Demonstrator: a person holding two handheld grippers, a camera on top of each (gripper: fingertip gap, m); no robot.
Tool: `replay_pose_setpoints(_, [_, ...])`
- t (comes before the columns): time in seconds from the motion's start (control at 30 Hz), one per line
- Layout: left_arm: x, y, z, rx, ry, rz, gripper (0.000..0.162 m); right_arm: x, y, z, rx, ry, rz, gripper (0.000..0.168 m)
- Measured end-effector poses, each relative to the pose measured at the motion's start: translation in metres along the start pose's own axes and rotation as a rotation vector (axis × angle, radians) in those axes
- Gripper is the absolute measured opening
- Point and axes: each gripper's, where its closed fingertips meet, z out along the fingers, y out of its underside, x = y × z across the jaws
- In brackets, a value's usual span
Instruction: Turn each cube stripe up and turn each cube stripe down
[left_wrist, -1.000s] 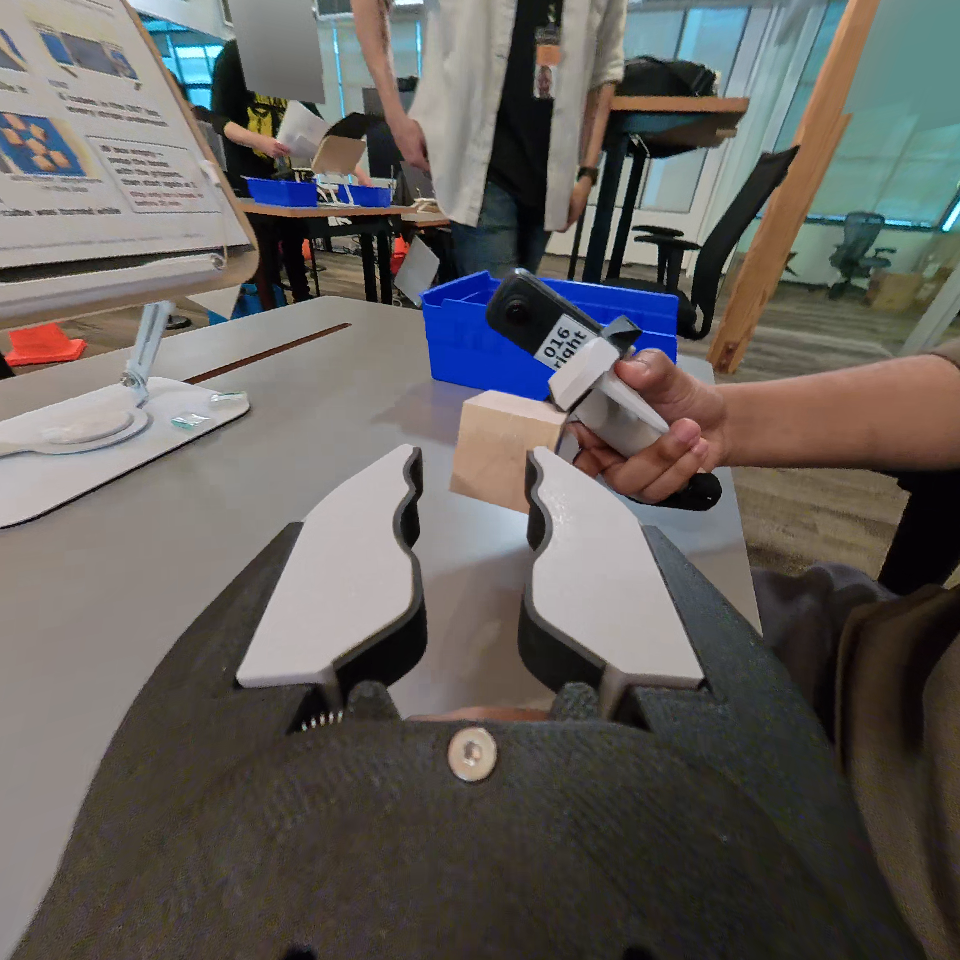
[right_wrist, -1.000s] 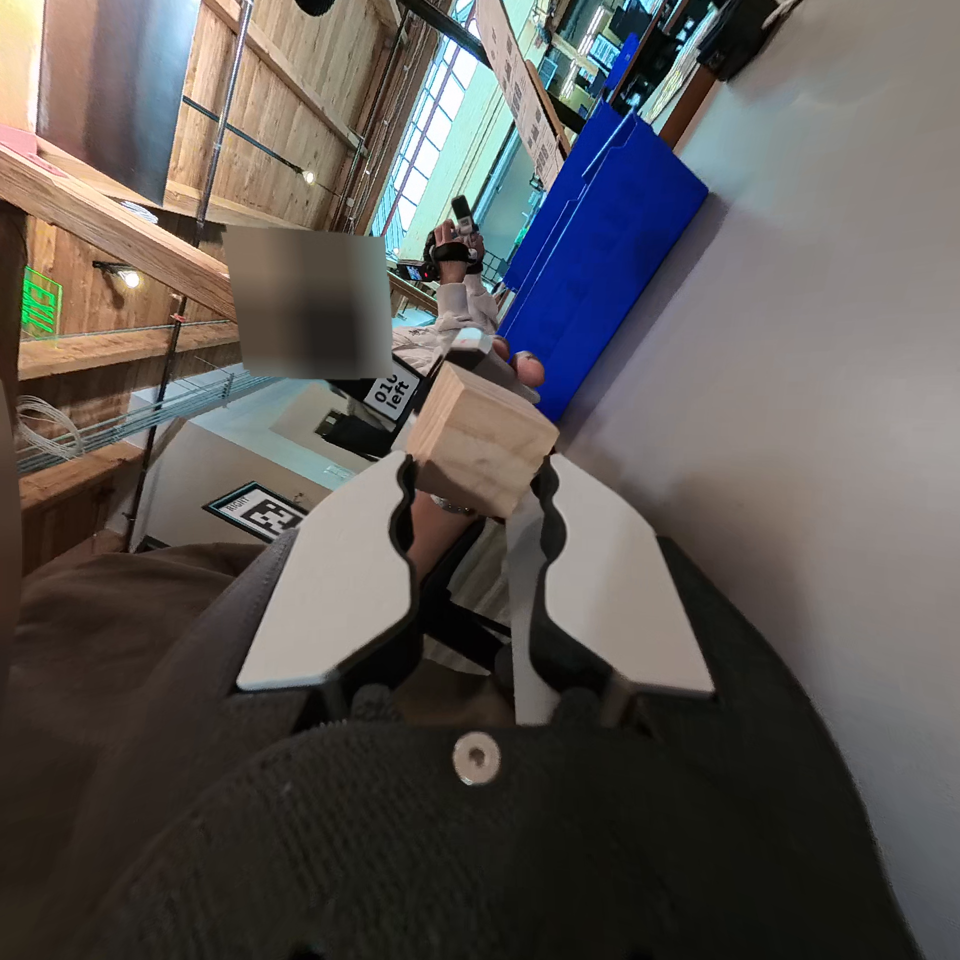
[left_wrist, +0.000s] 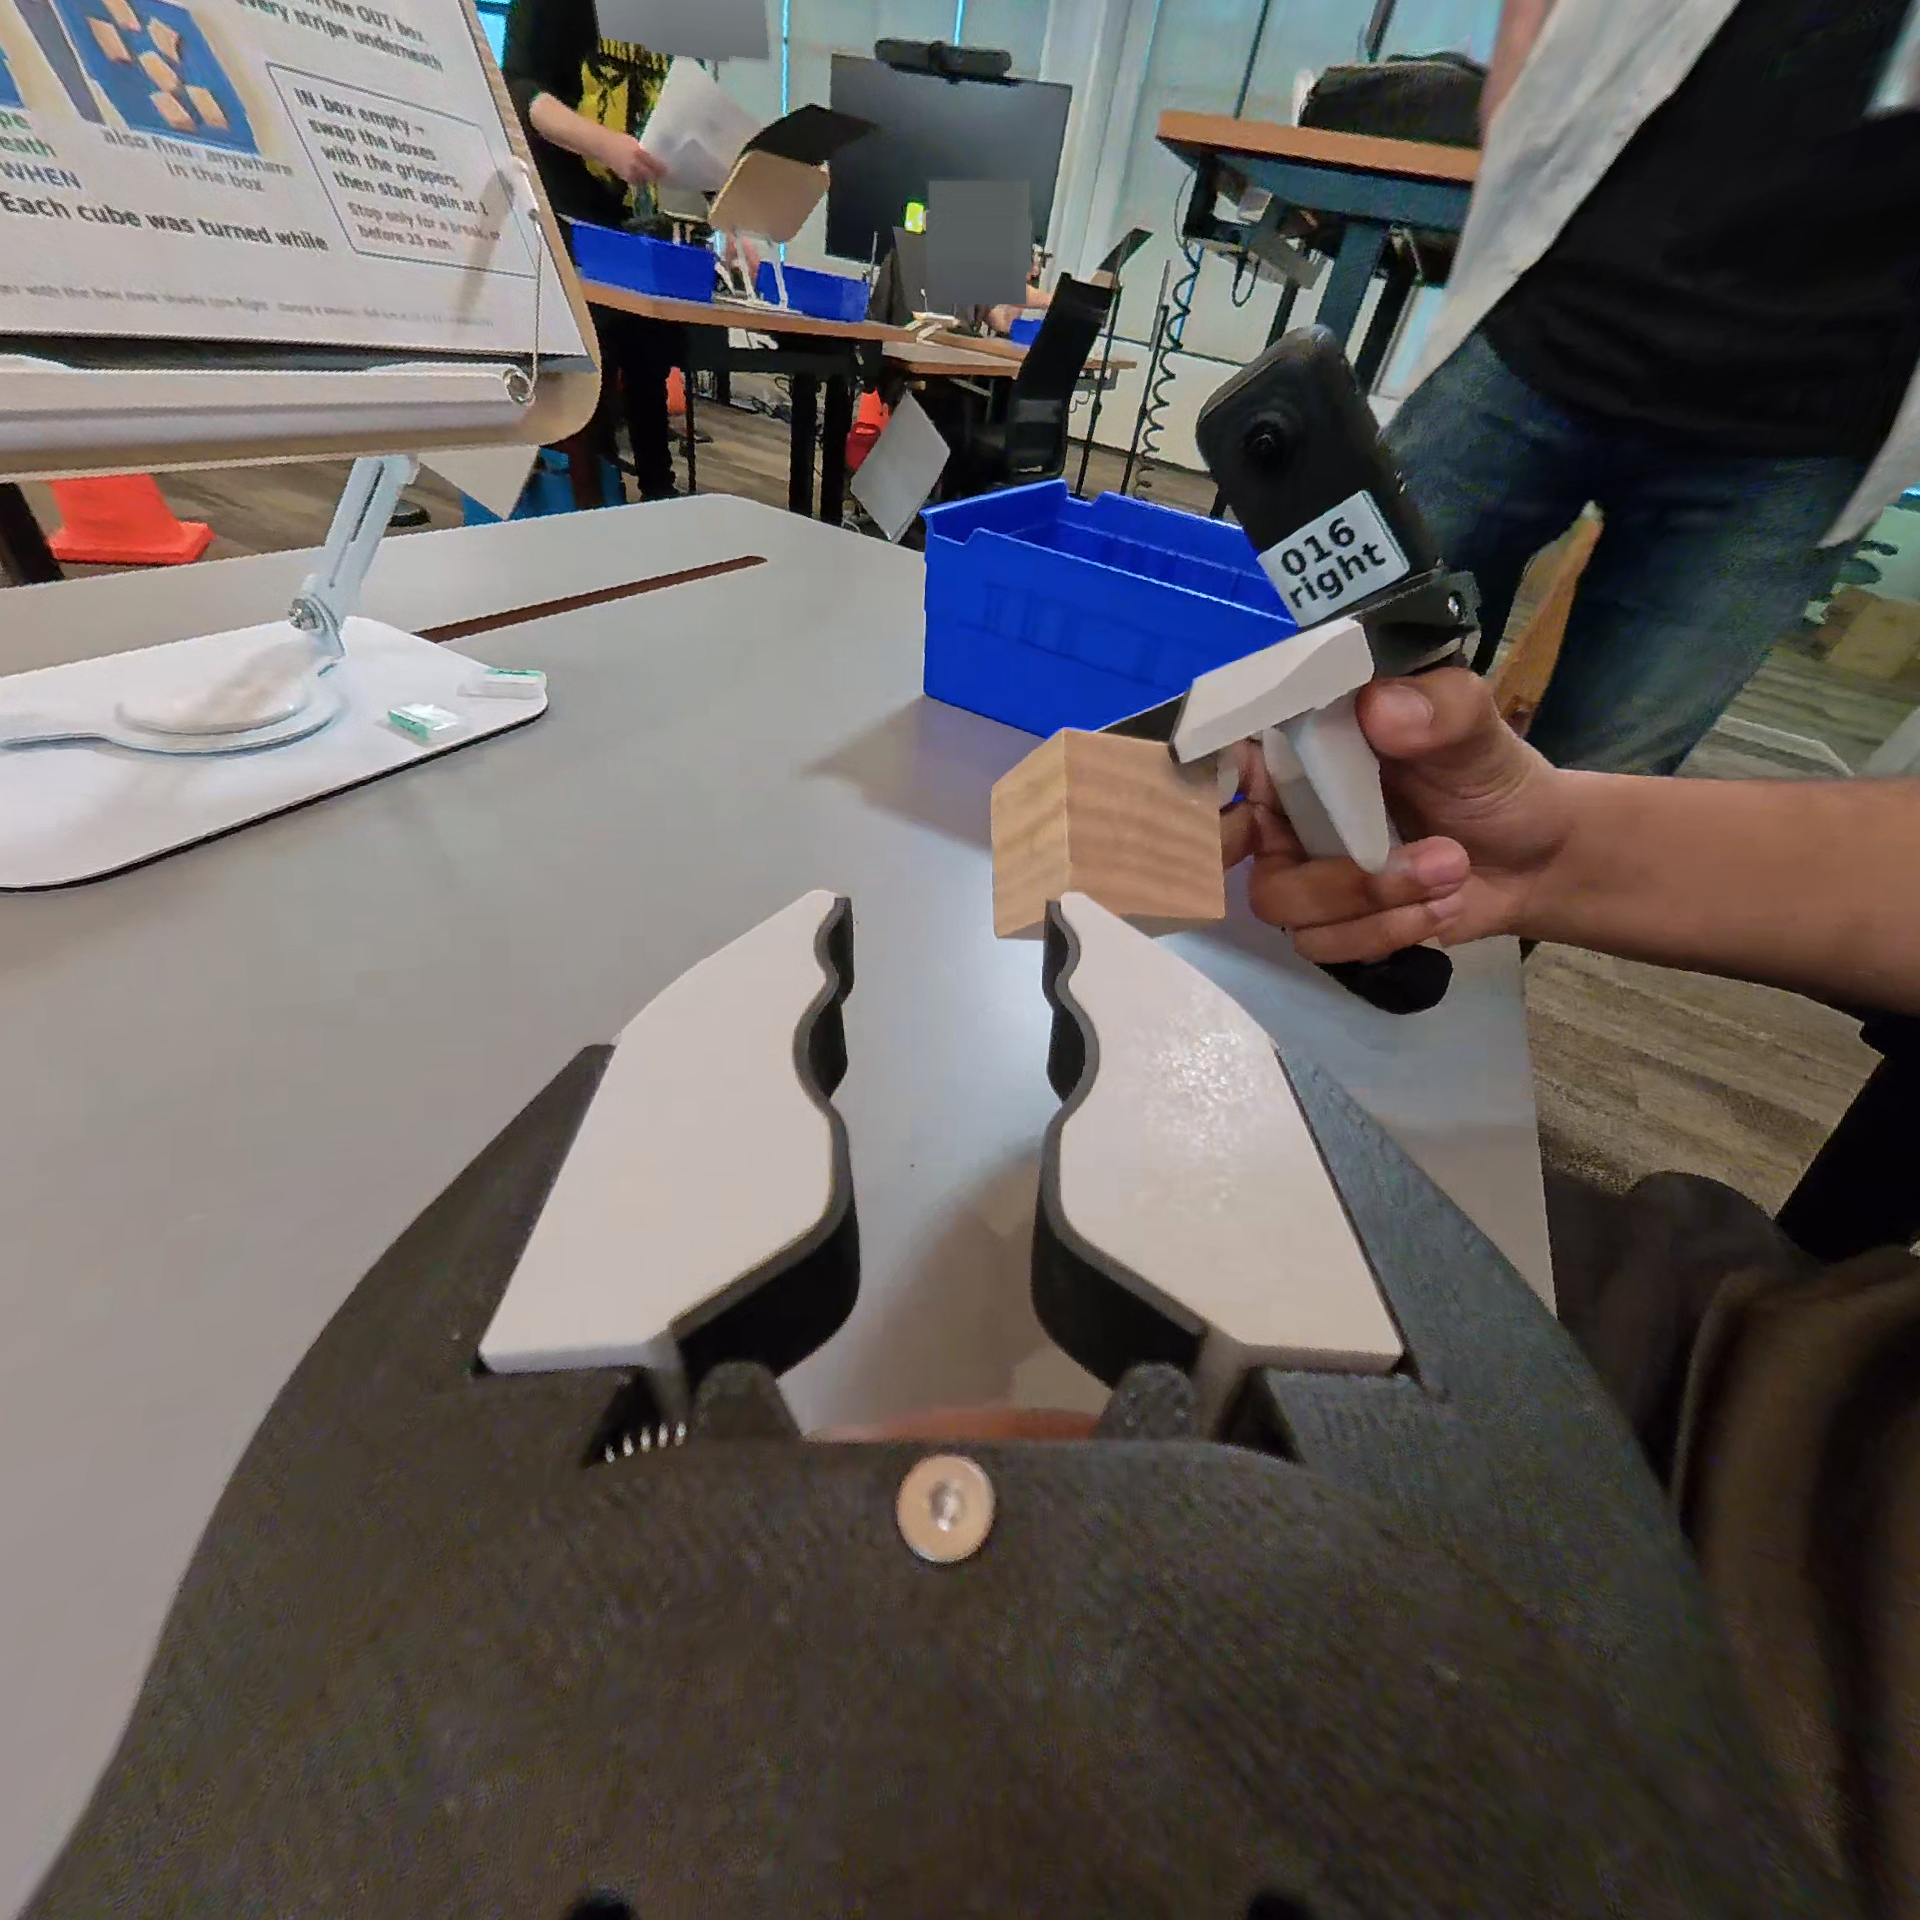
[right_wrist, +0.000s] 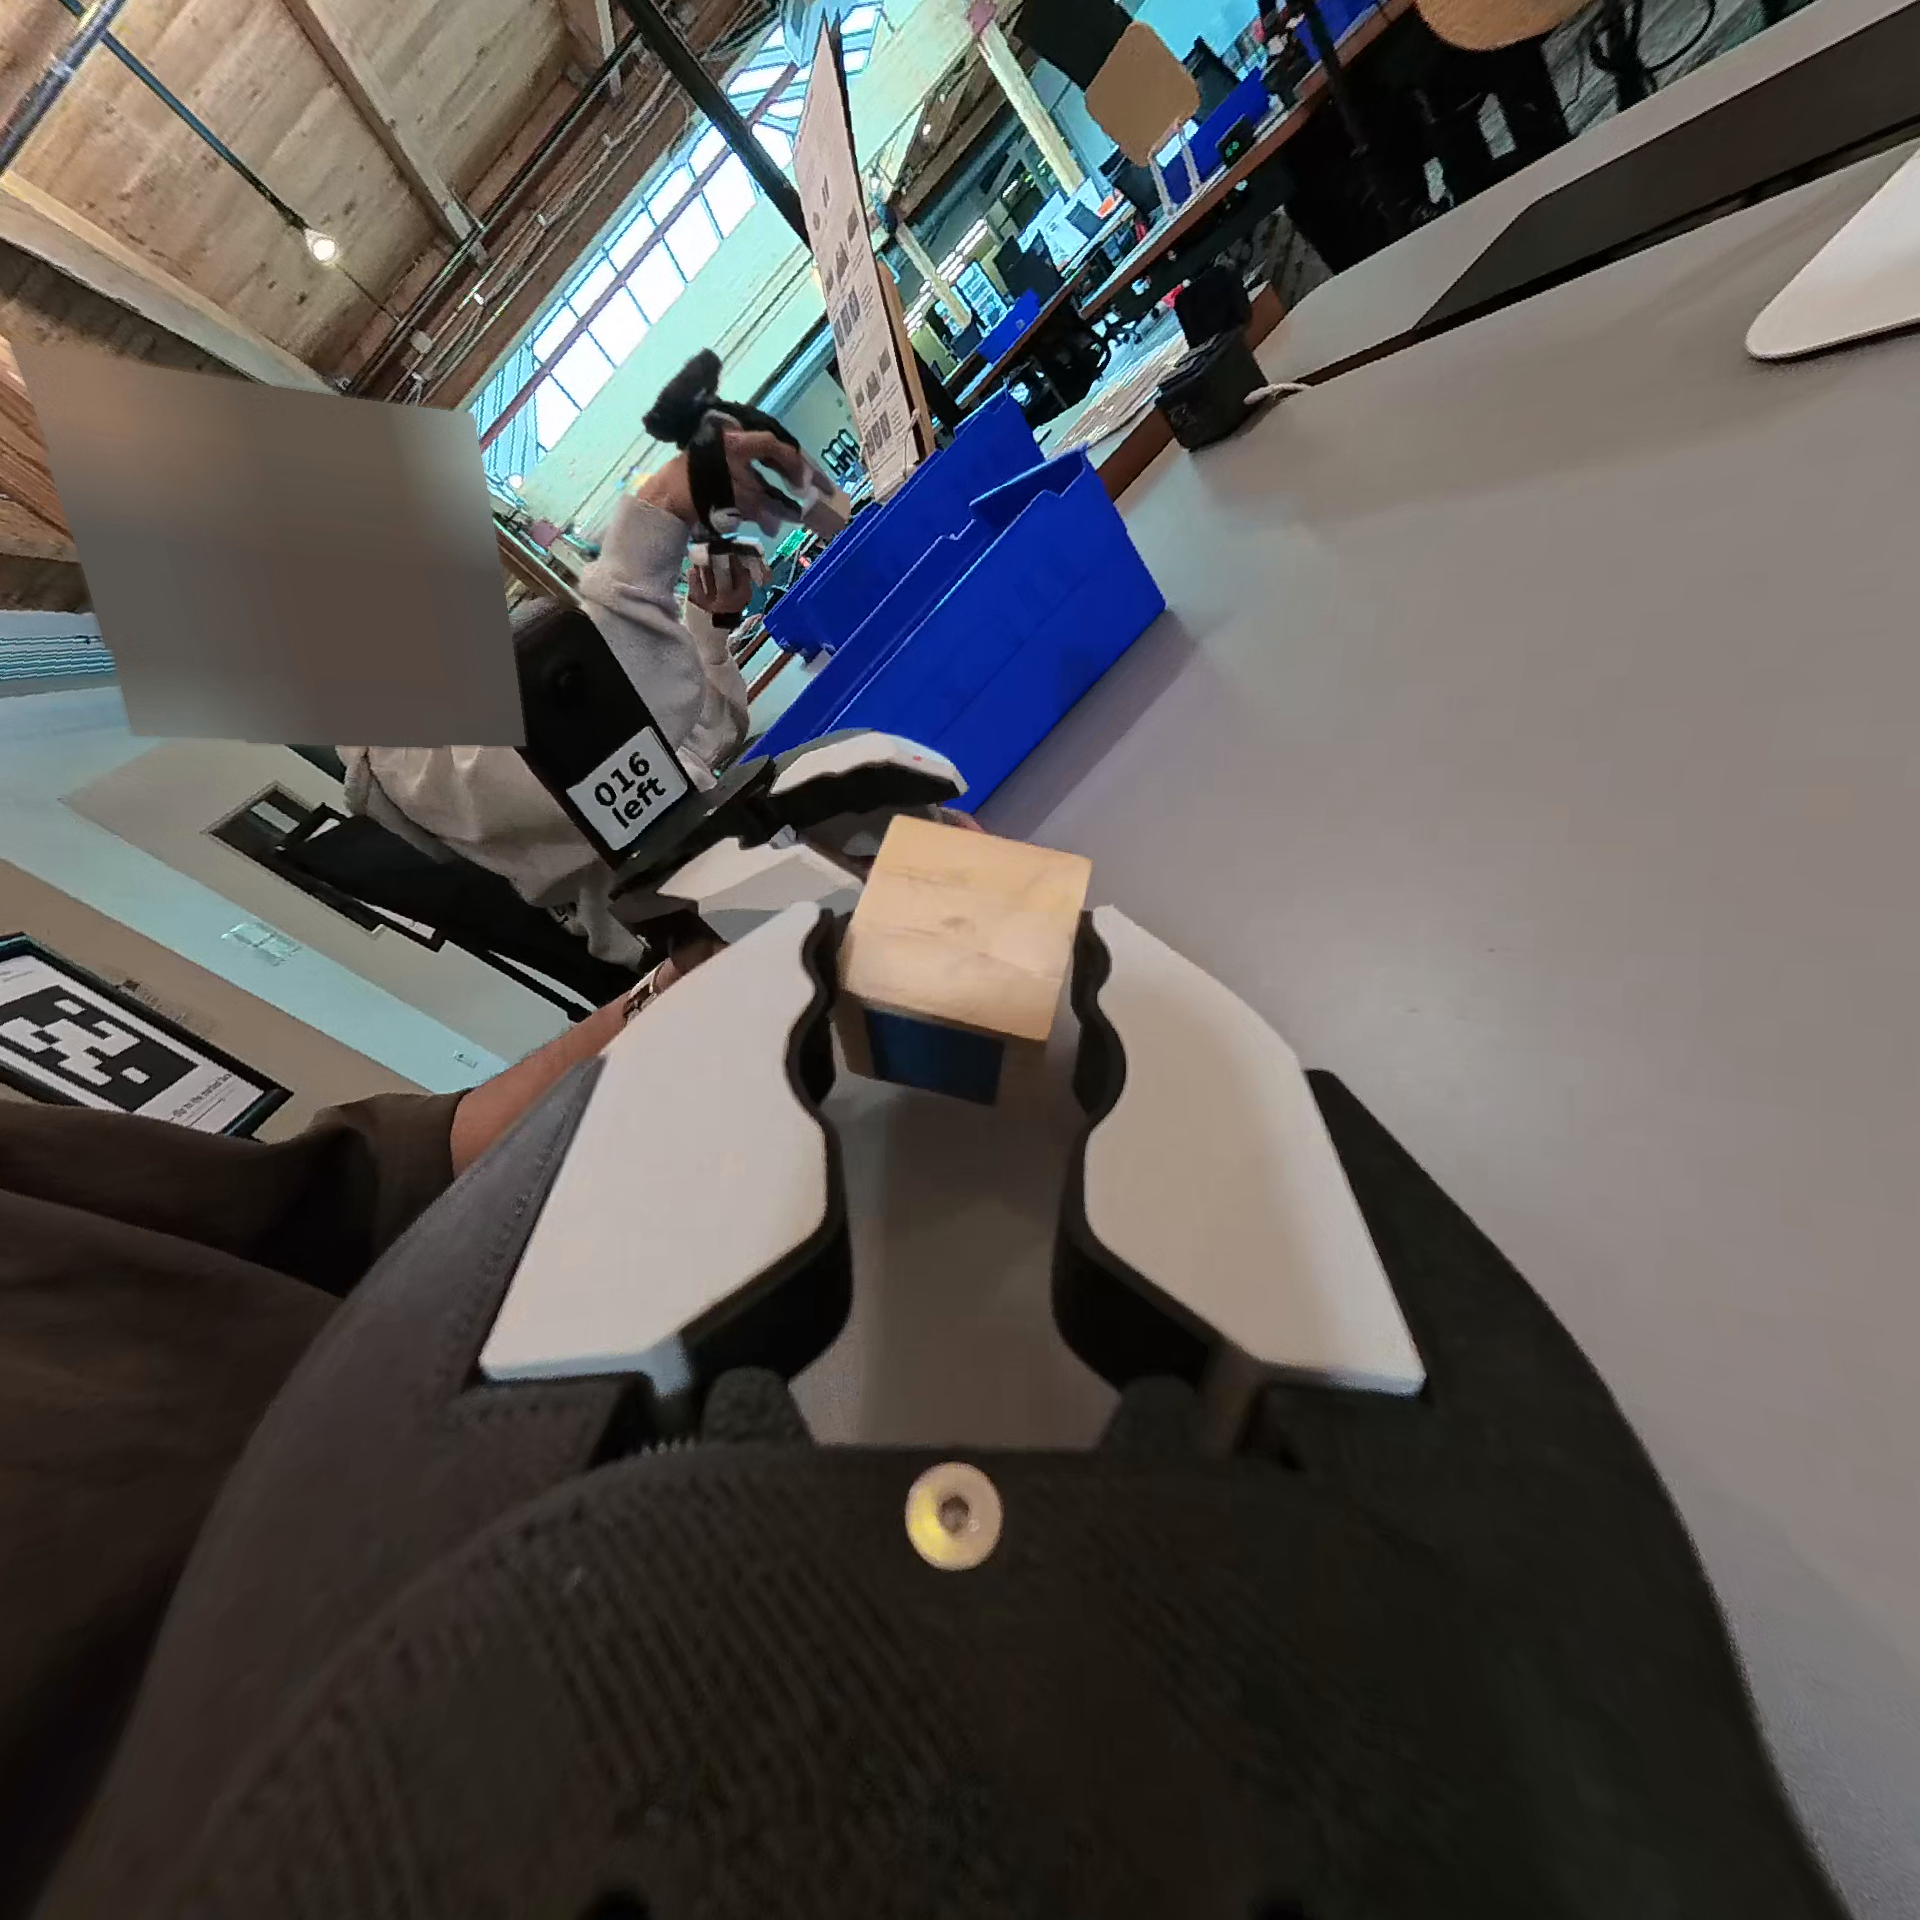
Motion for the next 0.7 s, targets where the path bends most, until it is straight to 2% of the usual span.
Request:
replay_pose_setpoints(0.1, [-0.002,0.001,0.000,-0.007,-0.015,-0.004,0.037,-0.004,-0.018,-0.009,0.046,0.043,-0.034,0.044])
replay_pose_setpoints(0.2, [-0.004,0.002,0.001,-0.011,-0.026,-0.014,0.037,-0.011,-0.067,-0.039,0.119,0.153,-0.151,0.044])
replay_pose_setpoints(0.33, [-0.007,0.004,0.002,-0.021,-0.033,-0.029,0.038,-0.005,-0.142,-0.124,0.210,0.478,-0.385,0.044])
replay_pose_setpoints(0.4, [-0.008,0.005,0.003,-0.025,-0.038,-0.033,0.038,0.015,-0.159,-0.172,0.195,0.675,-0.439,0.044])
replay_pose_setpoints(0.47, [-0.007,0.006,0.005,-0.029,-0.037,-0.035,0.038,0.049,-0.161,-0.218,0.151,0.878,-0.441,0.044])
replay_pose_setpoints(0.57, [-0.005,0.008,0.008,-0.043,-0.031,-0.033,0.038,0.110,-0.137,-0.269,0.003,1.102,-0.353,0.045])
replay_pose_setpoints(0.7, [-0.002,0.012,0.011,-0.068,-0.027,-0.013,0.038,0.164,-0.086,-0.295,-0.202,1.192,-0.182,0.045])
